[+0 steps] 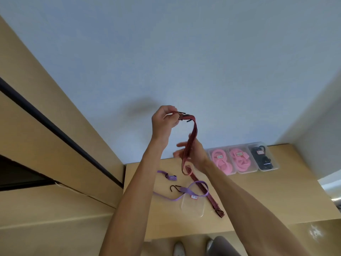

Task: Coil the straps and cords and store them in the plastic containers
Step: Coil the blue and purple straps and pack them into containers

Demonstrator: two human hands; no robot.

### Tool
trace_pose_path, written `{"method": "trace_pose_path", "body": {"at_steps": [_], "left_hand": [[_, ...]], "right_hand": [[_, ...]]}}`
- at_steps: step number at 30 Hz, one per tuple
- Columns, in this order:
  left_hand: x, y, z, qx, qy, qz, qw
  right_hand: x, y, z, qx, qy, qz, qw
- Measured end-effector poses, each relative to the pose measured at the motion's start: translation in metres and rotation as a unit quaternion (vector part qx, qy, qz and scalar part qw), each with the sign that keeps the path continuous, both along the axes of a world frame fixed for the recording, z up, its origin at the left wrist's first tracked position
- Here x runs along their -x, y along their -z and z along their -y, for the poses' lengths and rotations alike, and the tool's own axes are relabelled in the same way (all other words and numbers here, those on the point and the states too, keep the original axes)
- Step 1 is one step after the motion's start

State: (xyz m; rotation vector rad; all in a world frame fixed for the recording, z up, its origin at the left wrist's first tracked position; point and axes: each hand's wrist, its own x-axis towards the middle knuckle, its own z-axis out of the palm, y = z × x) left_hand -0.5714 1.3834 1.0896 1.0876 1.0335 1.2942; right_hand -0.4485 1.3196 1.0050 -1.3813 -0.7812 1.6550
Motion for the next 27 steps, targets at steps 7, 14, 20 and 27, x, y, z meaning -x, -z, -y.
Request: {"method": "trace_pose_path", "body": {"at_steps": [7,14,20,27], "left_hand": [[-0.016,0.022,-0.017,0.000,-0.007,-0.066,0.998],[-0.022,0.040,-0.014,0.014,0.050,-0.024,0.998],[-0.036,0.111,0.027,0.121,0.262,-0.268,0.919],[-0.033,0.138,0.037,0.068,0.192,-0.439,0.875]], "right_hand": [[-0.027,-0.076,-0.050,-0.137,0.116,-0.101,0.978],[-0.045,-0.078,-0.055,-0.090,0.001,0.044,0.995],[-0.045,-0.074,-0.061,-0.114,0.106,-0.047,0.987],[-0.053,-0.058,-0.052,-0.112,0.125,0.042,0.985]]}}
